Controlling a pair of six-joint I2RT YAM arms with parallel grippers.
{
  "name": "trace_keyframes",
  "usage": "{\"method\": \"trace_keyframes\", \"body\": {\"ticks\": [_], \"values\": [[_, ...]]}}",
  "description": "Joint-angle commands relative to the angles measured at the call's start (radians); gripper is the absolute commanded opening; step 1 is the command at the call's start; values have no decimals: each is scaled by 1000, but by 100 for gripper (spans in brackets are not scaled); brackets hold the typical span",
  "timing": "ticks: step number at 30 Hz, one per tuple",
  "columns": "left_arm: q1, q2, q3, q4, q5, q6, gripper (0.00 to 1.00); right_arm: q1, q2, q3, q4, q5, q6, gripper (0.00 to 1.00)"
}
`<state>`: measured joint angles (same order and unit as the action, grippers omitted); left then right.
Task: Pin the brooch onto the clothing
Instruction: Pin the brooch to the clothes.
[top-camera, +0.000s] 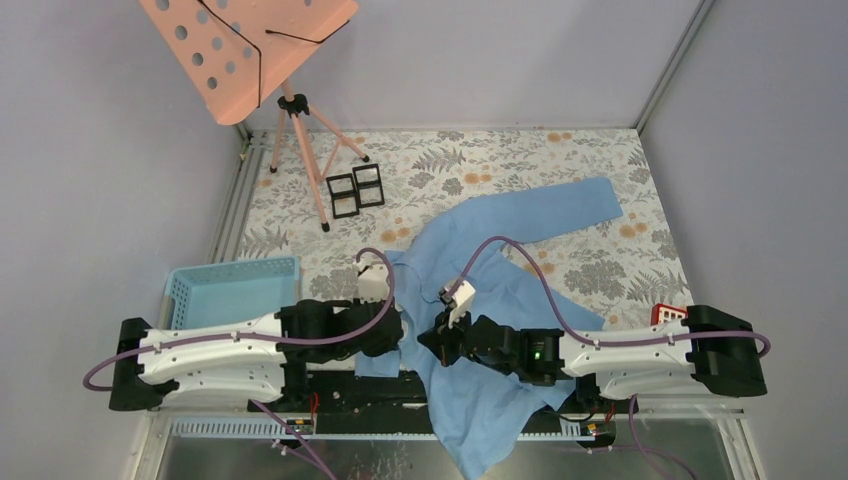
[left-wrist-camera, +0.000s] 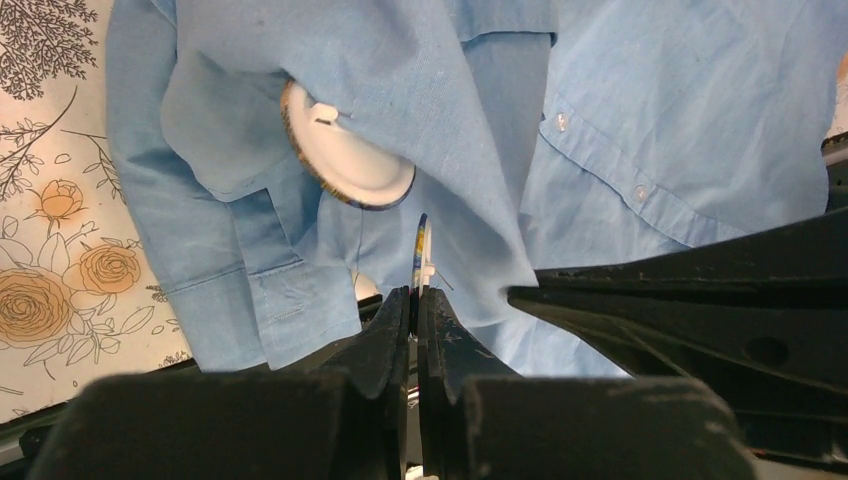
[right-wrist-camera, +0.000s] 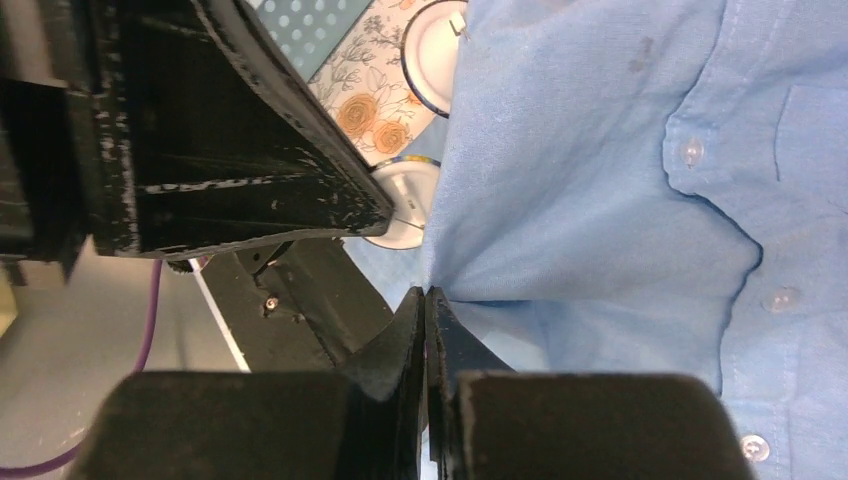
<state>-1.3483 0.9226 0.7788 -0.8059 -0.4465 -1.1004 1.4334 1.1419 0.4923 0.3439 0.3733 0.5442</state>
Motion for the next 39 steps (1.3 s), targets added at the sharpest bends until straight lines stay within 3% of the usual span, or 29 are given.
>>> {"method": "trace_keyframes", "body": {"ticks": [1,9,21,39], "values": [[-6,13,40,55,-26,9,0,9,-24,49,38,-46,-30,0],[-13,17,41,99,-19,52,0,9,38,125,-44,-124,-38,0],[-33,-17,22,99,-66,39,0,-5,102,270,-281,-107,33,0],[-55,-41,9,82,-109,30,0,-79,125,284,-315,-218,114,0]]}}
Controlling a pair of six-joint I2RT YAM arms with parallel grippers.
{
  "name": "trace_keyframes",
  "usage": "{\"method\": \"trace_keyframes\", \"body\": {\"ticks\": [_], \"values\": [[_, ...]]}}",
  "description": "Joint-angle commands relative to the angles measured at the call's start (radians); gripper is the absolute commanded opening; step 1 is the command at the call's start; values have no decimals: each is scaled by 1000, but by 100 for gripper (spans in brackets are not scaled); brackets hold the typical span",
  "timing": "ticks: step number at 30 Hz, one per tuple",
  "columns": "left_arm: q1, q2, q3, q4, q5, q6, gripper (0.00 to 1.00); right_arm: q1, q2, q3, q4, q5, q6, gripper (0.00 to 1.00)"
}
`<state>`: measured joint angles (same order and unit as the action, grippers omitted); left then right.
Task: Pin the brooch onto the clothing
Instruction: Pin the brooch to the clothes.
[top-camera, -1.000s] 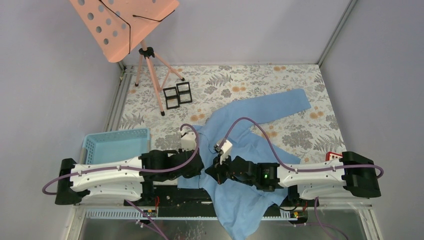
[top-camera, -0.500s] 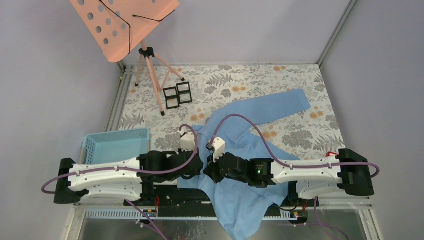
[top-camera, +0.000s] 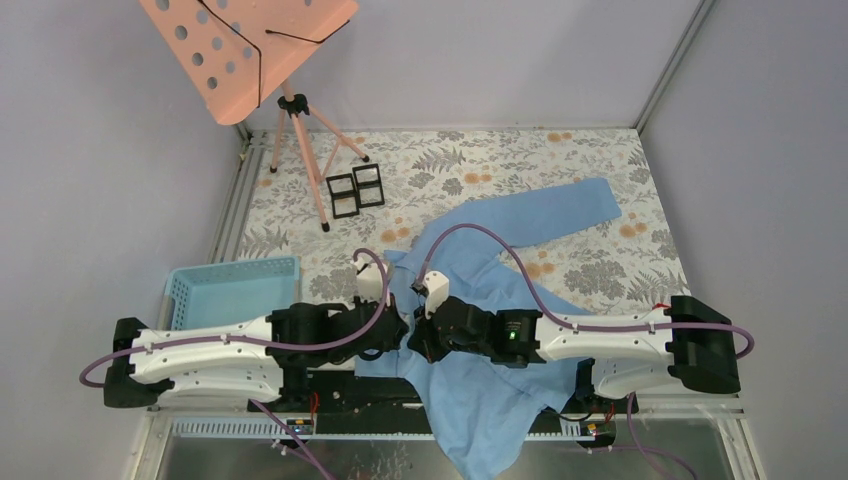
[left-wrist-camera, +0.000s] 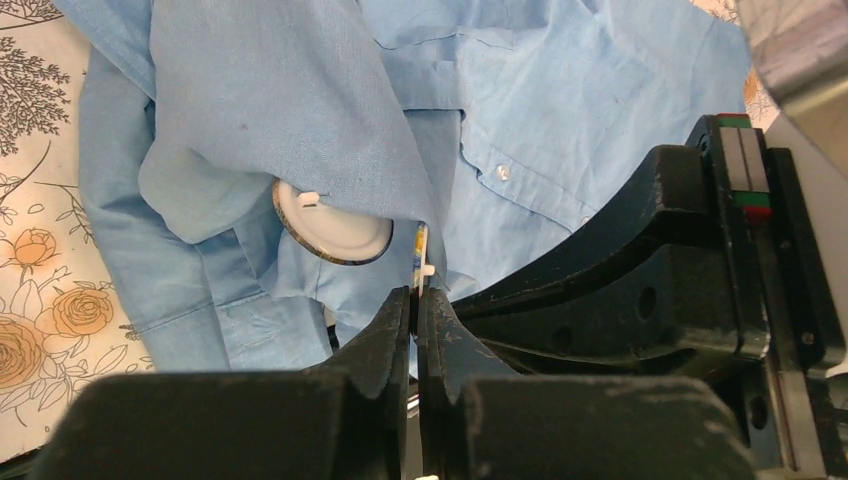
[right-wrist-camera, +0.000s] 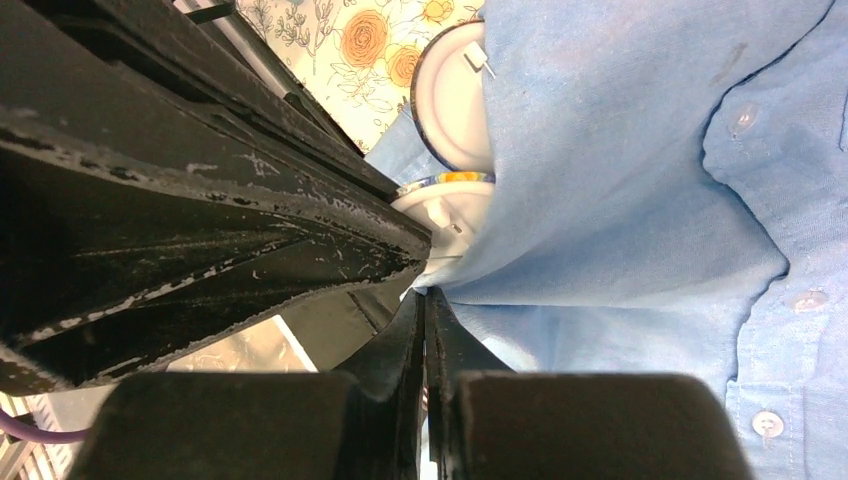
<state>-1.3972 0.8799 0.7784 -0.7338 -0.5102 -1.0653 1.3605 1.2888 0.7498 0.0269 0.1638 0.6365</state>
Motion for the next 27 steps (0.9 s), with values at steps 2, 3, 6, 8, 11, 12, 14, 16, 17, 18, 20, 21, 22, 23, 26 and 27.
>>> {"method": "trace_keyframes", "body": {"ticks": [2,3,6,8,11,12,14,16,17,18,20,21,22,23,26,27], "values": [[-6,7,23,-55,-75,-30,0,-10,-49,15,-18,22,37,8],[-6,10,31,-87,-89,-38,0,-12,-67,5,-19,42,44,19],[-6,27,50,-160,-113,-58,0,-15,-162,-47,-50,114,61,49],[-7,46,62,-181,-115,-57,0,-34,-215,-74,-55,125,62,55],[-6,66,72,-183,-114,-47,0,-59,-241,-59,-95,132,50,56],[-6,72,77,-183,-116,-44,0,-61,-235,-45,-110,129,43,56],[-6,81,88,-179,-120,-36,0,-62,-205,-6,-112,109,32,55],[-6,81,90,-170,-120,-29,0,-62,-172,10,-80,84,34,53],[-6,81,90,-166,-119,-29,0,-63,-159,13,-59,73,37,52],[-6,77,88,-163,-118,-30,0,-63,-145,15,-40,63,39,50],[-6,69,82,-157,-115,-37,0,-62,-118,18,20,43,41,50],[-6,64,79,-153,-112,-40,0,-62,-109,19,36,33,42,50],[-6,61,76,-150,-109,-44,0,-63,-100,19,51,21,43,49],[-6,59,72,-146,-106,-47,0,-62,-93,17,68,12,44,49],[-6,62,65,-142,-98,-54,0,-62,-78,14,107,1,48,50],[-6,63,64,-143,-96,-56,0,-63,-70,17,109,5,45,50]]}}
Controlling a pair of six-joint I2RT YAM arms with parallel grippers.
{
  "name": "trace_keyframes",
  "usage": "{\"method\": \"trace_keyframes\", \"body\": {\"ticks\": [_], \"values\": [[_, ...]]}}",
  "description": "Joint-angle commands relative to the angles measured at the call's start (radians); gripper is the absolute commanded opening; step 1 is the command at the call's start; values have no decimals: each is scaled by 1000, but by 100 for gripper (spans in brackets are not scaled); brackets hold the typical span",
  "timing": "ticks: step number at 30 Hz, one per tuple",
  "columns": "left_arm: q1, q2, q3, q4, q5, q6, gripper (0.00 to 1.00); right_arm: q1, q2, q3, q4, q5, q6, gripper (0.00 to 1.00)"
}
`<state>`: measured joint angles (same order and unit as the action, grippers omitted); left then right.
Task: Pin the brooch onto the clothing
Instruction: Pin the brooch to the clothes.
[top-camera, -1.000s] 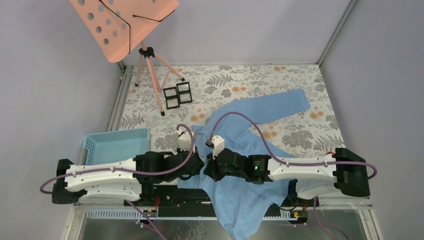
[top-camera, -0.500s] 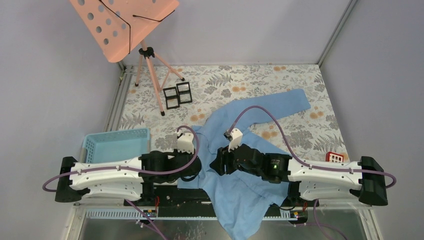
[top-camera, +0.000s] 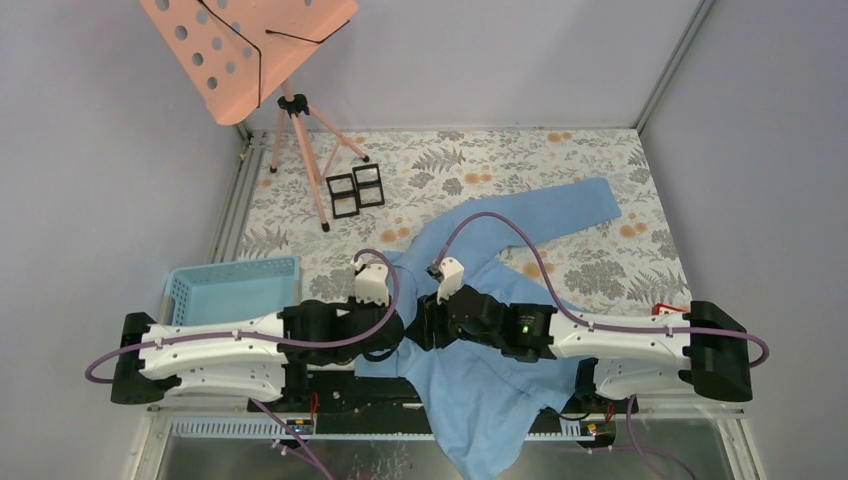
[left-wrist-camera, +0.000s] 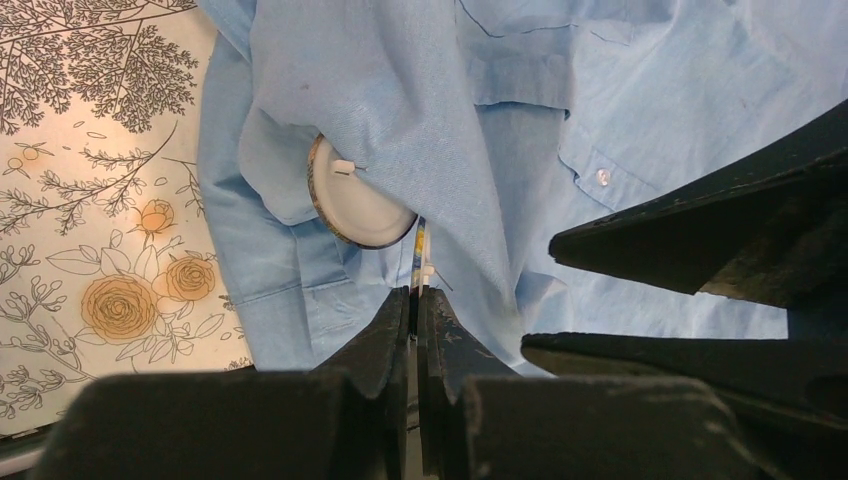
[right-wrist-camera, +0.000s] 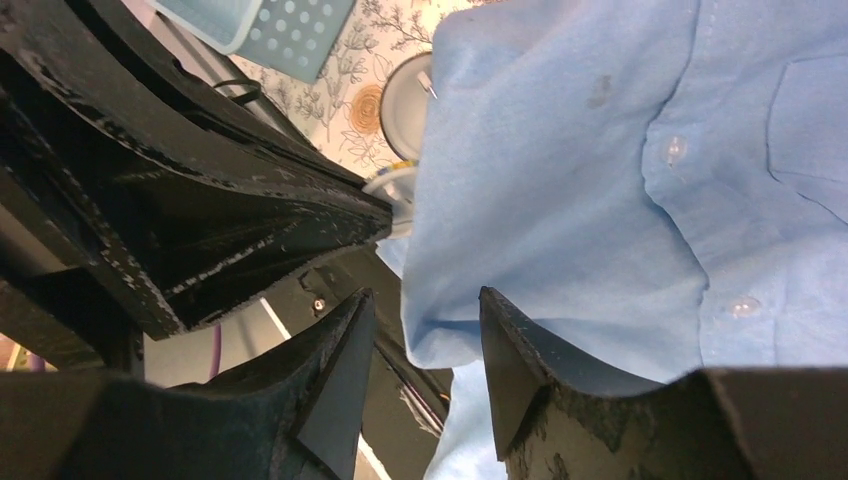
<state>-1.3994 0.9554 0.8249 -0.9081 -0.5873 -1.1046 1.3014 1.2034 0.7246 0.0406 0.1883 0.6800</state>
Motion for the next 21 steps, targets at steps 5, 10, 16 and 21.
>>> {"method": "trace_keyframes", "body": {"ticks": [5,10,16,21], "values": [[-4,4,20,33,-16,-14,0,-3,71,75,75,22,-12,49],[-3,18,23,35,-21,-19,0,-1,105,89,51,59,-18,39],[-3,36,31,36,-35,-23,0,-2,94,58,113,33,-41,0],[-3,68,58,21,-51,-31,0,-1,83,50,122,-4,-64,0]]}}
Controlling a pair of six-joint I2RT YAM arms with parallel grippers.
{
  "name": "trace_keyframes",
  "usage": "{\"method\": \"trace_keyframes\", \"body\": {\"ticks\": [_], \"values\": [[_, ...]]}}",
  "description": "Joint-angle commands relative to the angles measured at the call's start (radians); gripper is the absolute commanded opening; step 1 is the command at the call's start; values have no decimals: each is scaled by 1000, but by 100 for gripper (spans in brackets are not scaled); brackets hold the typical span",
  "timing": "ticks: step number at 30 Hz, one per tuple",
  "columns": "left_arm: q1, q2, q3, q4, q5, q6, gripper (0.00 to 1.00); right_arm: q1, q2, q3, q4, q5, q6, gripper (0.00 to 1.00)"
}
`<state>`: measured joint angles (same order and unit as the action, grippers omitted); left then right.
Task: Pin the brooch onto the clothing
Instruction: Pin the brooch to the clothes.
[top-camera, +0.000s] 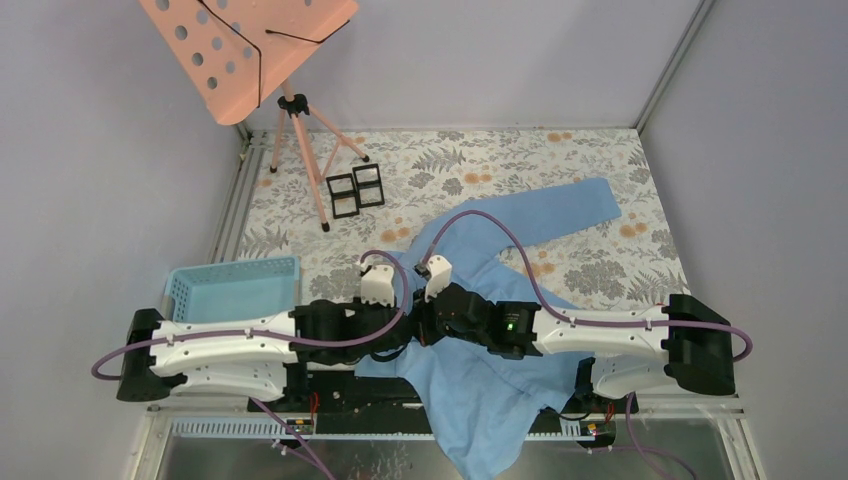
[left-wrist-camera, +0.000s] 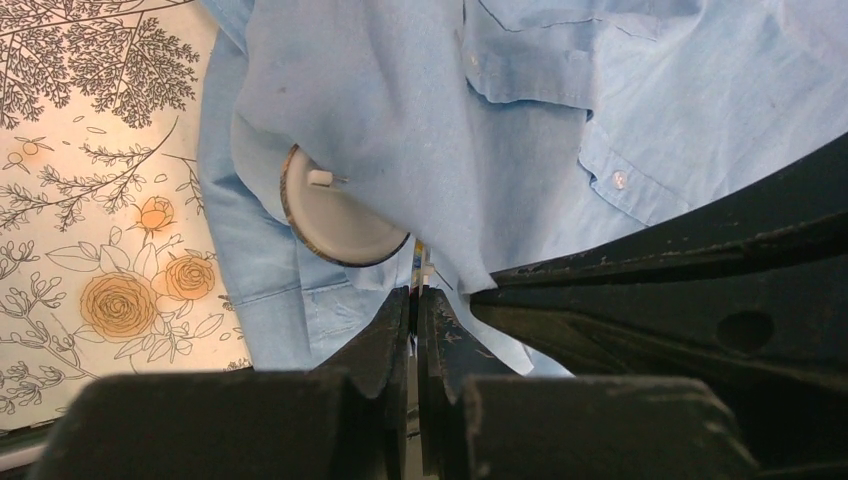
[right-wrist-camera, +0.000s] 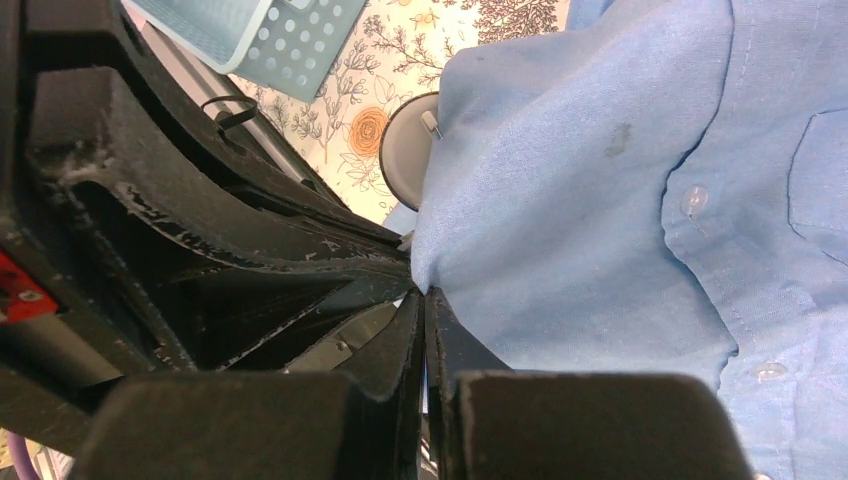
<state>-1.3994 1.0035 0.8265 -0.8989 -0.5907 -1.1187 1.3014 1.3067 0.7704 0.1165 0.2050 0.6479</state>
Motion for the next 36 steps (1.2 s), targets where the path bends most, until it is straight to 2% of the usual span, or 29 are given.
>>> {"method": "trace_keyframes", "body": {"ticks": [1,11,22,36], "values": [[-3,27,61,8,-53,-21,0,-1,-18,8,38,-29,-34,0],[-3,8,59,-5,-83,-55,0,-2,22,36,5,-67,-4,0],[-3,-91,-22,90,-65,-60,0,-2,77,83,-37,-76,2,0],[-3,-134,-34,106,-79,-45,0,-2,123,115,-91,-73,18,0]]}}
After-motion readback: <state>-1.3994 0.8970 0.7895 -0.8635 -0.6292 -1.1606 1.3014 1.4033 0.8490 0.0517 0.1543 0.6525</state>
